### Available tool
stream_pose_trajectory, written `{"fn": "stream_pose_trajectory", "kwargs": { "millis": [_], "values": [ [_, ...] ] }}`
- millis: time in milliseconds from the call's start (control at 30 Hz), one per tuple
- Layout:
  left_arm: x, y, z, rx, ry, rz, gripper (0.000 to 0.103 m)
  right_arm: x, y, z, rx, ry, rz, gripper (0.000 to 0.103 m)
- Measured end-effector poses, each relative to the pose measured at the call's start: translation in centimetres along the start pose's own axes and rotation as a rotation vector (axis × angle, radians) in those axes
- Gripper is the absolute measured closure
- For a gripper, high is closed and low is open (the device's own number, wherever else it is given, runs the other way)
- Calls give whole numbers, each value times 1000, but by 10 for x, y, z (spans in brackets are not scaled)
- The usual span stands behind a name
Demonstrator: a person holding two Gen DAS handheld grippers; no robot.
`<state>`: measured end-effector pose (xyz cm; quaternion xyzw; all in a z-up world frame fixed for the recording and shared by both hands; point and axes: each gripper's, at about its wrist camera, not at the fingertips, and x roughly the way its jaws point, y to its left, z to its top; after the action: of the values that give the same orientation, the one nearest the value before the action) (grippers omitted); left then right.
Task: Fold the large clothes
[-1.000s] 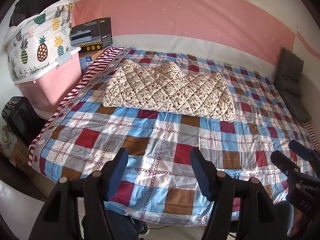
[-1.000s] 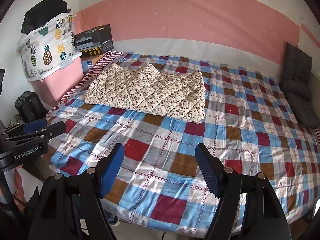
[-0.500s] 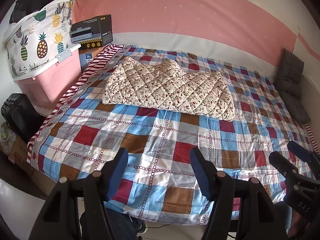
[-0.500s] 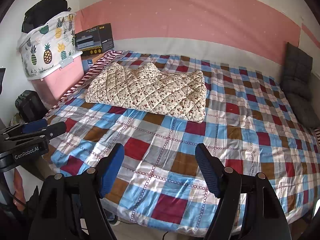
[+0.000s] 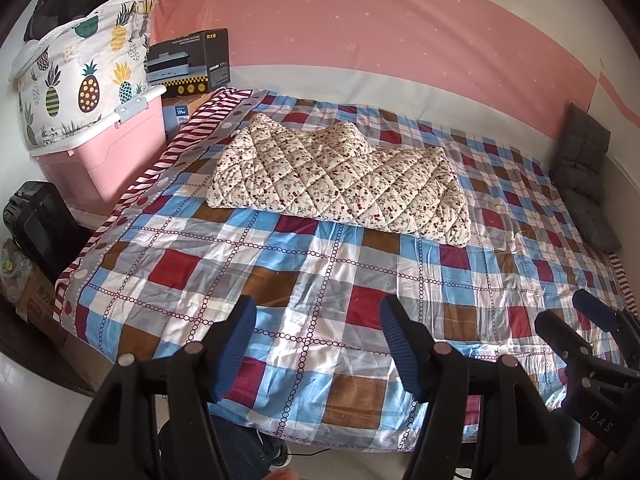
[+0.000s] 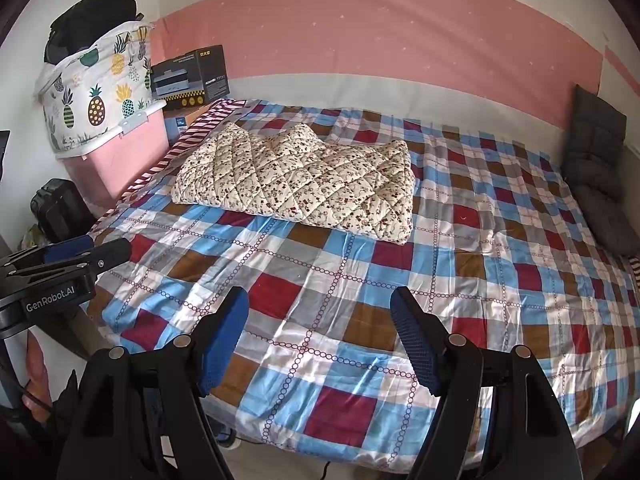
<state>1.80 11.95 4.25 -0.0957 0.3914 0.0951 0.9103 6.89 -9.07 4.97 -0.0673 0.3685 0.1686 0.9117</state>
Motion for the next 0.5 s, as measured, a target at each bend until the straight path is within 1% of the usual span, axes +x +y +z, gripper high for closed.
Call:
{"fn": "stream_pose_trajectory", "kwargs": {
  "millis": [500],
  "values": [
    [6,-3,-1,-5,35,-20,37,0,1,0,-1,1,0,30]
  ]
}}
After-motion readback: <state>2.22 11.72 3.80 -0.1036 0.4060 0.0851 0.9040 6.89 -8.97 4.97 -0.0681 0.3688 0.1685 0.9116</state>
